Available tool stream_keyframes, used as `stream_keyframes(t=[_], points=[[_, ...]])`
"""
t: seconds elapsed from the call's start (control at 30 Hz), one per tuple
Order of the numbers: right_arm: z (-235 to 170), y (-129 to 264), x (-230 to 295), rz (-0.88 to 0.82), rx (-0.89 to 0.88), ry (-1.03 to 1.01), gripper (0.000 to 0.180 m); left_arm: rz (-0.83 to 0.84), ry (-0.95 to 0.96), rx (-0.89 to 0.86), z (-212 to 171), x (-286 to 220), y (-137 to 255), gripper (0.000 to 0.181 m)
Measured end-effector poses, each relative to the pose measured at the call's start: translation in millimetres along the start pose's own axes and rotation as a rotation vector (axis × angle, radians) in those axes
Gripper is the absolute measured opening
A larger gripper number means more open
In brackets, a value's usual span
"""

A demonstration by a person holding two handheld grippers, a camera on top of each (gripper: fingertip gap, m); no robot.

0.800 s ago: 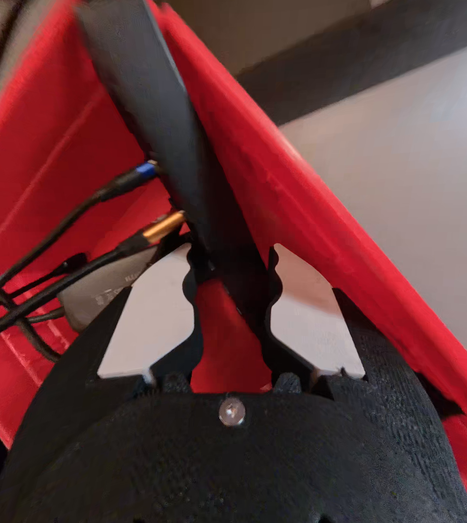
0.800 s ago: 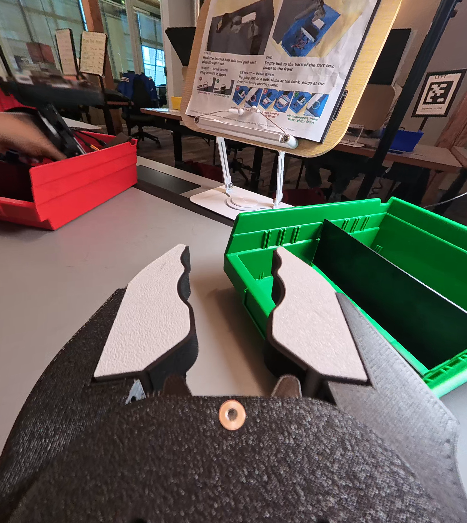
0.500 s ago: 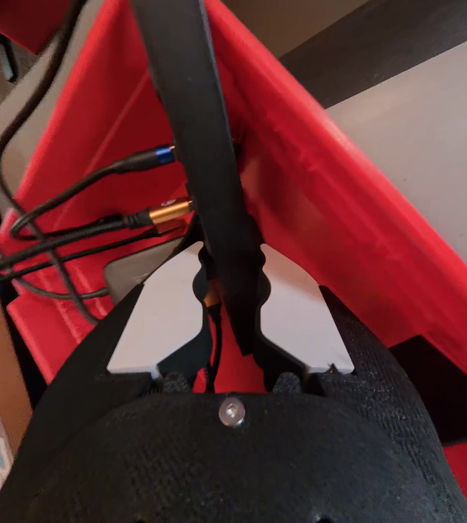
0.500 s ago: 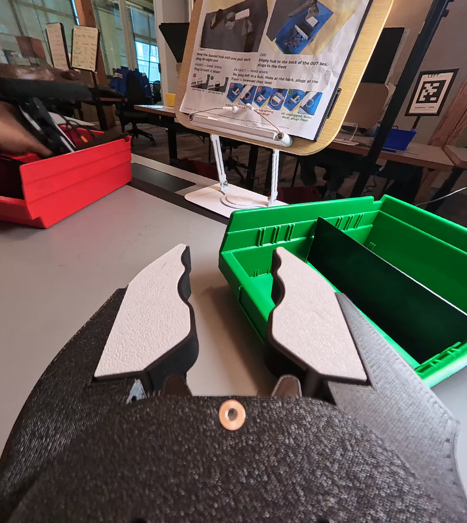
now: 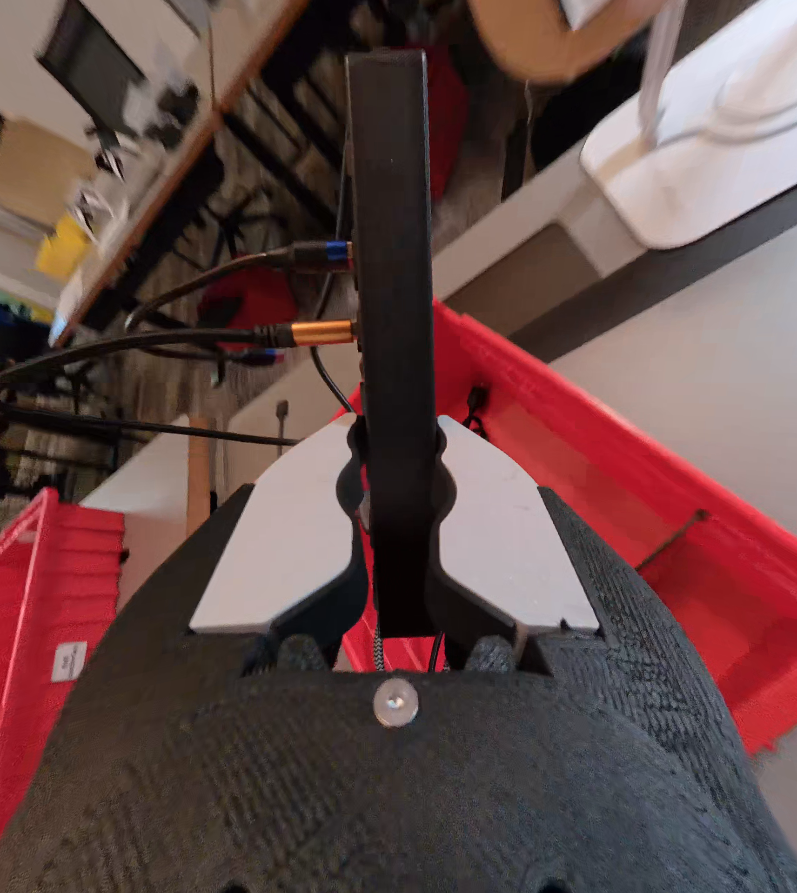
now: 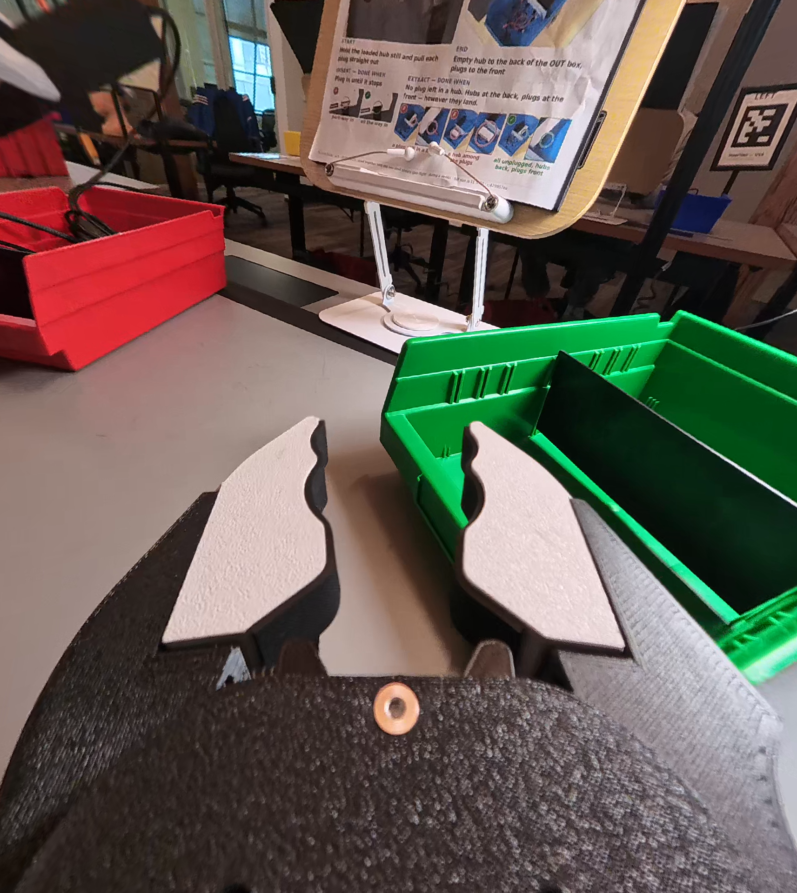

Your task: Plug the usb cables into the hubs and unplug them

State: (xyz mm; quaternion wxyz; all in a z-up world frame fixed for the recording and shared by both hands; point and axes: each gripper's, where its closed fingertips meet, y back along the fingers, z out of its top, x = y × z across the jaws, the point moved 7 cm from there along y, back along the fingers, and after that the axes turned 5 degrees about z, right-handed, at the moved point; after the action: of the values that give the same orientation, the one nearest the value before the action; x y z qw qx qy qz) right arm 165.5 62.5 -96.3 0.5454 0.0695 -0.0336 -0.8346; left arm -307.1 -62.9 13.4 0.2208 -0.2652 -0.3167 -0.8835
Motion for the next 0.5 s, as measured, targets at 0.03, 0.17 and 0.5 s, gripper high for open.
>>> stream_keyframes(t=[0.03, 0.17, 0.5], points=[[0, -2, 2, 0.008, 0.004, -0.005, 0.054, -0.003, 0.0, -0.056, 8, -1, 13, 0.025], [11, -14, 13, 0.055, 0.002, -0.012, 0.054, -0.044, -0.028, -0.275, 36, -20, 64, 0.025], [100, -56, 77, 0.457, -0.192, 0.017, 0.052, -0.392, 0.004, -0.638, 76, -109, 140, 0.025]])
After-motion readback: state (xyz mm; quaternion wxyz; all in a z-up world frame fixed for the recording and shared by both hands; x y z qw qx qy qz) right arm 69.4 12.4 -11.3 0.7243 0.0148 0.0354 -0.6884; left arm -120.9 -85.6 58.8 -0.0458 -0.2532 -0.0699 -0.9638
